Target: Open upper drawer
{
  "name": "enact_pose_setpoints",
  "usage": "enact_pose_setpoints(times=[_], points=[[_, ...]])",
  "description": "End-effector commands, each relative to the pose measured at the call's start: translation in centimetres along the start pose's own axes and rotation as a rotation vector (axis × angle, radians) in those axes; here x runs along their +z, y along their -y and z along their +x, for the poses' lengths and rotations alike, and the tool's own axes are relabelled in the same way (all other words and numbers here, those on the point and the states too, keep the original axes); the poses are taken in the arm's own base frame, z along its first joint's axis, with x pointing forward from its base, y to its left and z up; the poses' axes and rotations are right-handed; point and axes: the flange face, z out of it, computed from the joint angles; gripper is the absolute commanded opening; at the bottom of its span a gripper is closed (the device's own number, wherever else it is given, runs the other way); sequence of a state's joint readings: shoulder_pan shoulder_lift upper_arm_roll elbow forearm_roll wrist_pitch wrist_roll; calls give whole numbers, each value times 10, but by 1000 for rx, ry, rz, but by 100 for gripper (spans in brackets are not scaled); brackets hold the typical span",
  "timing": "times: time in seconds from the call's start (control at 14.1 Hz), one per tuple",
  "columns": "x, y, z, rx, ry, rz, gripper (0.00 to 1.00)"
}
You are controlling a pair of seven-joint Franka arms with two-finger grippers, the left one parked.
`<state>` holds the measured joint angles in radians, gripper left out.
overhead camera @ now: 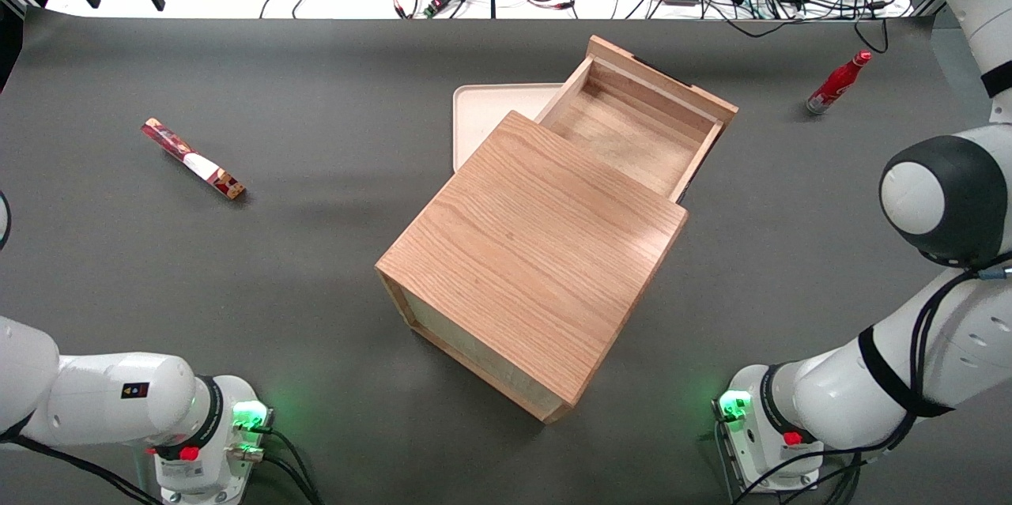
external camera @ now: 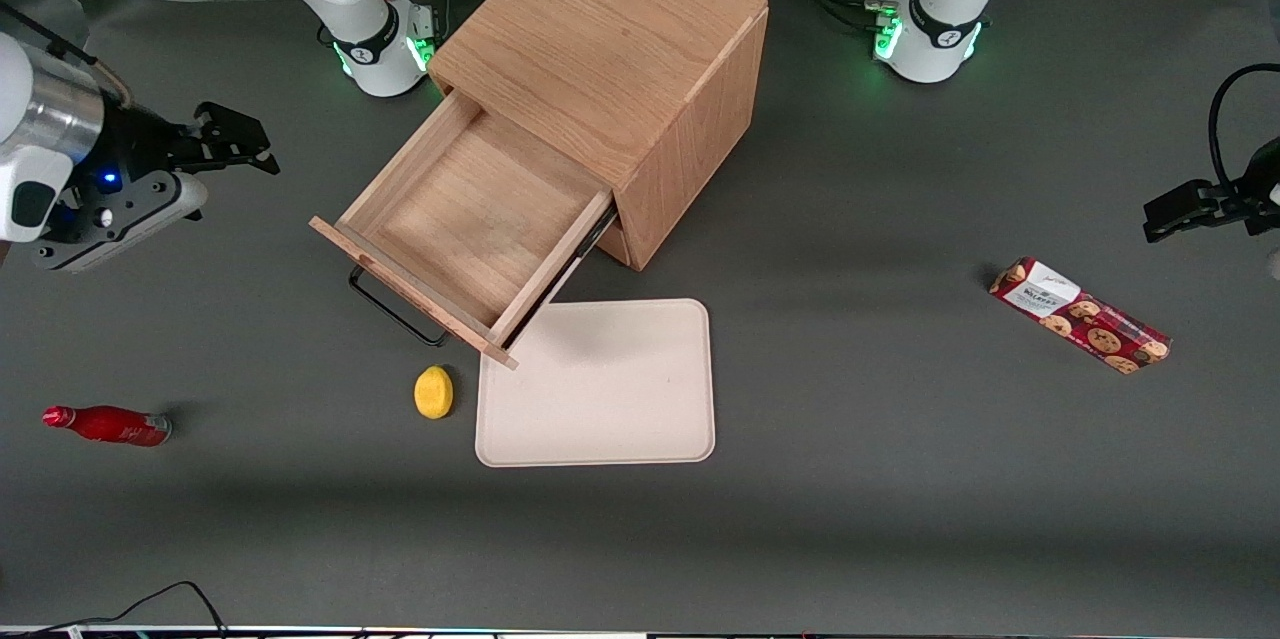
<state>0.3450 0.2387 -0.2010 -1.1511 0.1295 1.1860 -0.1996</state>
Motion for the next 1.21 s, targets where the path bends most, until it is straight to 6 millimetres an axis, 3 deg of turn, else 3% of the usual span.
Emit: enact_pose_setpoints(times=[0.0, 0.14, 0.43, 0.57, 0.71, 1.14], points=[[15, 1, -45, 93, -68, -59, 100], [39, -27, -63, 145, -101, -63, 100], [59, -101, -67, 276, -84, -75, 100], [69, -129, -63, 318, -83, -82, 100], [74, -142, -64, 341, -76, -77, 100], [73, -156, -69, 361, -80, -75, 100]])
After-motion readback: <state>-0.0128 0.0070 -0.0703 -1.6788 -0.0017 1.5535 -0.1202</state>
